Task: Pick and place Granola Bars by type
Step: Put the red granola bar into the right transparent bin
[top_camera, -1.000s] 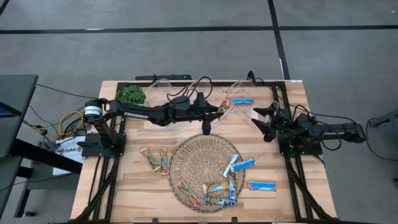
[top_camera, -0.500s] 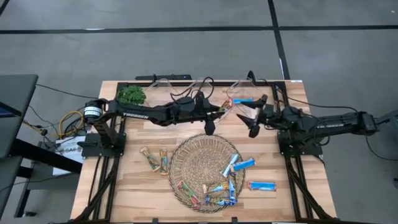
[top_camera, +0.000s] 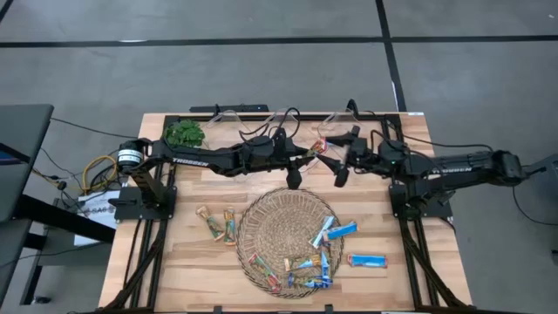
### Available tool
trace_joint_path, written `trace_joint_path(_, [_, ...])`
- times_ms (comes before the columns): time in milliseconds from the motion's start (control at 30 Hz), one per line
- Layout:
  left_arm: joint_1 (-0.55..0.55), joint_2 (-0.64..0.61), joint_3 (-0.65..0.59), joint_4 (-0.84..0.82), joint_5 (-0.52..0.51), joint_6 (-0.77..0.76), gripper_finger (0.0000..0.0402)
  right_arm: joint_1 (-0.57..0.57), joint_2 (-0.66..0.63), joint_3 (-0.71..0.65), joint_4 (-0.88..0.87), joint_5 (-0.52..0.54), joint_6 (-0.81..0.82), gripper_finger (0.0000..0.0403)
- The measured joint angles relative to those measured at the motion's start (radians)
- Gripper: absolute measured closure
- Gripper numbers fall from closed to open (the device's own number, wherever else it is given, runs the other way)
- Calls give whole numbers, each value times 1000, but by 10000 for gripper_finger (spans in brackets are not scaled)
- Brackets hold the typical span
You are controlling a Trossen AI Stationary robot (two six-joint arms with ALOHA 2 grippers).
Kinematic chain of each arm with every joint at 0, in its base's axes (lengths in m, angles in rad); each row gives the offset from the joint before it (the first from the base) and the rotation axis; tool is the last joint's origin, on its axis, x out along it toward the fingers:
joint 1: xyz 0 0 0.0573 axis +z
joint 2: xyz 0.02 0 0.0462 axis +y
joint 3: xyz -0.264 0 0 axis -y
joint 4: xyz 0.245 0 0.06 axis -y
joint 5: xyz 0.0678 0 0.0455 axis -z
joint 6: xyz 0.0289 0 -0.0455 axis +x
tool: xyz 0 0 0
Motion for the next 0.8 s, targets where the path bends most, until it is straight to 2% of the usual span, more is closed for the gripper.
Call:
trace_joint_path(200, [0, 0, 0, 0, 0, 2, 303, -6, 76, 57, 1, 0, 0, 124])
trace_joint_path(333, [0, 0, 0, 0, 0, 19, 303, -6, 101, 71, -1, 1, 0, 148])
trace_joint_path(667, [3, 0, 0, 0, -1, 42, 303, -6, 103, 72, -2, 1, -7, 310])
trace_joint_path(800, [3, 0, 0, -3, -43, 39, 302, -6, 103, 72, -13, 1, -30, 353])
